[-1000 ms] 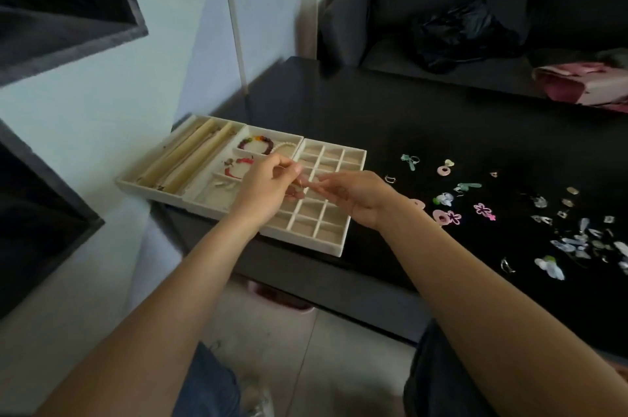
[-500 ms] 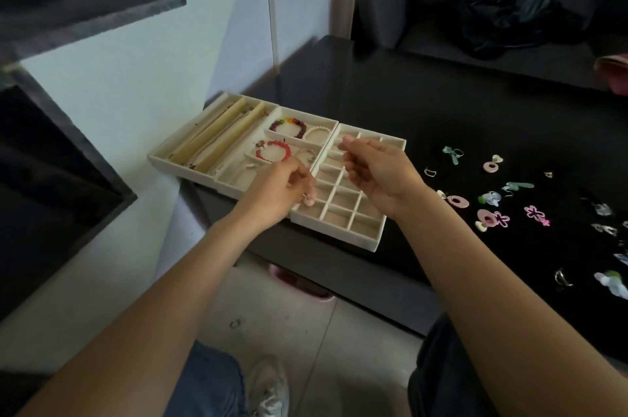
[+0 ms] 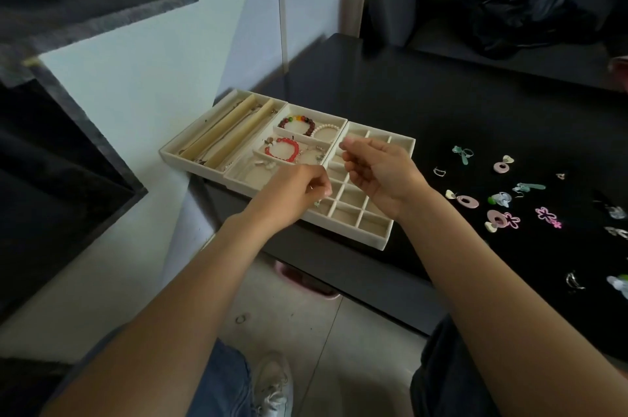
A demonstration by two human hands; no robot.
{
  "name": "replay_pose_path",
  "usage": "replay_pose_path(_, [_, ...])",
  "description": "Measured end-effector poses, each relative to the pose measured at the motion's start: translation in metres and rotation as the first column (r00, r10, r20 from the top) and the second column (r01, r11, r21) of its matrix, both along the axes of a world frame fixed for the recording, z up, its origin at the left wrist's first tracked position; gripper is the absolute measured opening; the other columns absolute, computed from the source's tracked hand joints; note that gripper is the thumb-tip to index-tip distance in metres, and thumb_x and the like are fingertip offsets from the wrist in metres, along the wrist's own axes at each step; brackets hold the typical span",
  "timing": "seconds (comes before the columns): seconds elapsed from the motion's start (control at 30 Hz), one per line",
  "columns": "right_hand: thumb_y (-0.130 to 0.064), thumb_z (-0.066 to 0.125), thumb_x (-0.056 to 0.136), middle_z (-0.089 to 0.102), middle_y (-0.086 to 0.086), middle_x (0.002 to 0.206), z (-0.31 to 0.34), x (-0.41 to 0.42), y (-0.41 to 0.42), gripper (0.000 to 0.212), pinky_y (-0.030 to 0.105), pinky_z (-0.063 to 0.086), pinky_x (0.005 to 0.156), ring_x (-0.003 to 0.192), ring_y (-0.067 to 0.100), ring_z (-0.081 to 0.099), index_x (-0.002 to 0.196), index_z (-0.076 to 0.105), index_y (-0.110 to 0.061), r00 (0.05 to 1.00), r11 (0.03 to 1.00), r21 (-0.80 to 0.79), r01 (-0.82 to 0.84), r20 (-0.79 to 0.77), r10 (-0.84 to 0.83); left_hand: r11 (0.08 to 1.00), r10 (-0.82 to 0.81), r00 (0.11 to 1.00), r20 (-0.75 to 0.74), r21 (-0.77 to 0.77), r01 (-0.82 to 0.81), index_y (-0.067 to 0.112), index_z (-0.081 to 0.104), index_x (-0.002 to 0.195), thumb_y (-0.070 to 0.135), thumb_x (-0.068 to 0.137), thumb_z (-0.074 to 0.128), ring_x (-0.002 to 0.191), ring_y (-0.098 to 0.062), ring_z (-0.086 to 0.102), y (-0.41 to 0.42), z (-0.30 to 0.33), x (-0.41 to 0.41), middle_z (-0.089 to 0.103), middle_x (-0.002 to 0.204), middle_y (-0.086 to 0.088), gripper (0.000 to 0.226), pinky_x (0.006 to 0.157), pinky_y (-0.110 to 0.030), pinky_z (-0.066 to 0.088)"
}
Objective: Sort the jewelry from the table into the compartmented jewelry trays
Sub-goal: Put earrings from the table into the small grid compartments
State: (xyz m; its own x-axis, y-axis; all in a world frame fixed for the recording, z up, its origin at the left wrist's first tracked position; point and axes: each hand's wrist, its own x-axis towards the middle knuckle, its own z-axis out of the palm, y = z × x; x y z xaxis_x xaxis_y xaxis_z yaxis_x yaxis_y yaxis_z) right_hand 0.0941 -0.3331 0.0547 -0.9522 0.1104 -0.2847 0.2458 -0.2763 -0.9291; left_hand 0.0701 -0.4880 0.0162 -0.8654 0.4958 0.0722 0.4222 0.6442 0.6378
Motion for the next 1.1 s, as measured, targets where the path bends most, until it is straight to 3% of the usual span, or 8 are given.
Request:
replay_pose_path(0.3, [-0.015, 0.065, 0.088, 0.062, -0.001, 0.069, -0.001, 0.0, 0.004, 0.008, 0.016, 0.049, 0.056, 0.056, 0.004, 0.058, 0.089, 0.067, -0.008, 1.0, 1.0, 0.018, -0.006, -0.008, 0.006, 0.999, 0.044, 0.999, 0.001, 0.026, -0.044, 0.01, 0.068, 0.093, 0.01, 0.087, 0.064, 0.081, -0.006, 0.065, -0.002, 0.003, 0.001, 0.07, 0.086, 0.0, 0.007, 0.075, -0.016, 0.05])
replay_pose_path(0.47, [-0.015, 0.064, 0.088, 0.063, -0.001, 0.07, -0.001, -0.001, 0.009, 0.007, 0.017, 0.049, 0.056, 0.059, 0.005, 0.057, 0.086, 0.068, -0.01, 1.0, 0.998, 0.062, -0.017, -0.009, 0.017, 0.987, -0.002, 0.99, -0.142, -0.159, -0.02, 0.014, 0.067, 0.09, 0.013, 0.087, 0.064, 0.082, -0.009, 0.061, 0.0, 0.007, 0.006, 0.066, 0.091, 0.002, 0.004, 0.074, -0.021, 0.05])
replay_pose_path(0.63, [-0.015, 0.065, 0.087, 0.063, -0.001, 0.071, 0.001, 0.0, 0.013, 0.006, 0.019, 0.049, 0.058, 0.062, 0.006, 0.057, 0.083, 0.068, -0.012, 1.0, 0.997, 0.081, -0.01, -0.006, 0.01, 0.936, 0.003, 0.95, -0.313, -0.334, -0.114, 0.017, 0.069, 0.094, 0.02, 0.089, 0.063, 0.104, -0.014, 0.05, 0.002, 0.007, 0.009, 0.057, 0.112, 0.001, 0.008, 0.082, -0.022, 0.038])
replay_pose_path(0.93, [-0.015, 0.065, 0.088, 0.064, 0.0, 0.073, -0.003, 0.0, 0.016, 0.006, 0.021, 0.048, 0.061, 0.065, 0.008, 0.058, 0.085, 0.068, -0.011, 0.999, 0.99, 0.136, -0.043, -0.002, 0.044, 0.928, 0.0, 0.973, -0.232, -0.364, -0.086, 0.02, 0.073, 0.094, 0.018, 0.09, 0.059, 0.106, -0.014, 0.049, -0.005, 0.012, 0.008, 0.056, 0.115, 0.0, 0.015, 0.091, -0.029, 0.043])
replay_pose_path(1.1, [-0.014, 0.065, 0.088, 0.063, -0.001, 0.071, -0.002, 0.002, 0.017, 0.007, 0.02, 0.048, 0.06, 0.063, 0.008, 0.057, 0.082, 0.067, -0.011, 0.999, 0.99, 0.13, -0.047, -0.003, 0.048, 0.915, -0.02, 0.972, -0.235, -0.396, -0.077, 0.024, 0.072, 0.103, 0.001, 0.086, 0.058, 0.109, -0.014, 0.046, -0.008, 0.017, 0.008, 0.054, 0.121, 0.001, 0.032, 0.1, -0.031, 0.036])
